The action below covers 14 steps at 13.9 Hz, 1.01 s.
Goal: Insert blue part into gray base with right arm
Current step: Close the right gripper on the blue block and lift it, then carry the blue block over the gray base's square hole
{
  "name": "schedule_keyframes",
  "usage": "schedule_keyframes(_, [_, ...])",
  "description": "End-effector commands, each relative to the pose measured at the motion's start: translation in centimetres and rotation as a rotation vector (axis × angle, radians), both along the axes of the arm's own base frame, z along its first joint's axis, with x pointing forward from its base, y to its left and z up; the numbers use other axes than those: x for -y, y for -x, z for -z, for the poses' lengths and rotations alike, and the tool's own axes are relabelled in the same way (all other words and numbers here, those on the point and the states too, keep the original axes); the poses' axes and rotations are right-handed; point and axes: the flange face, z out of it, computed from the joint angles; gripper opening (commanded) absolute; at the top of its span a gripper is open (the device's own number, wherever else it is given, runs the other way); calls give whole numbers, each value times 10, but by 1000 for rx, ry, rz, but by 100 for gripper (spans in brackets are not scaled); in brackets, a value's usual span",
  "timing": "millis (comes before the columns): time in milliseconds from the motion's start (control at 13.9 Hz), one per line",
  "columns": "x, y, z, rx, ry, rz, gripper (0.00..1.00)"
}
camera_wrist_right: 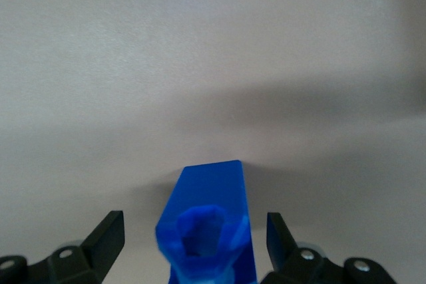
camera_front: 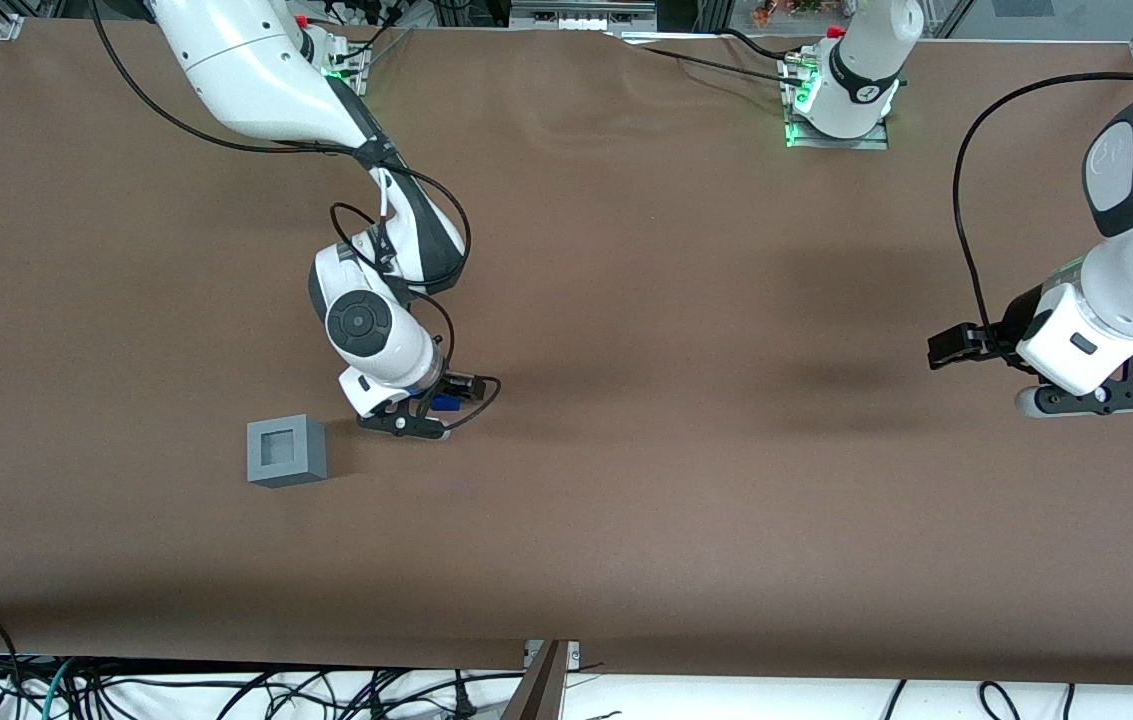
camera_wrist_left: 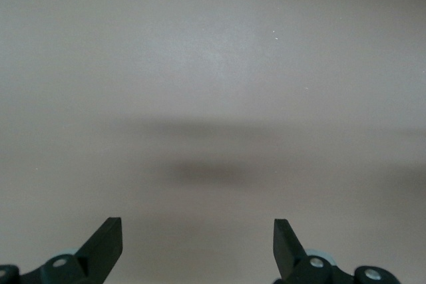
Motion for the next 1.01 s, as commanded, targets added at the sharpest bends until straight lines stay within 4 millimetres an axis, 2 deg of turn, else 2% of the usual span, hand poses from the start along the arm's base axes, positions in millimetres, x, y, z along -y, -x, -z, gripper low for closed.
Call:
schedule_keyframes(0, [1,3,-8,18,2,4,77])
schedule_keyframes(72, [3,1,-12,23,1,-2,71])
schedule_keyframes(360, [6,-3,-31,35,-3,-25,31])
schedule_keyframes(504, [15,-8,-50,24,7,-58,23])
schedule_keyframes(647, [43,-22,-81,-10,41,-136,23])
schedule_keyframes(719, [64,-32,-98,-19,52,-191,23])
schedule_keyframes(935, [143,-58,-120,-50,60,-314,24])
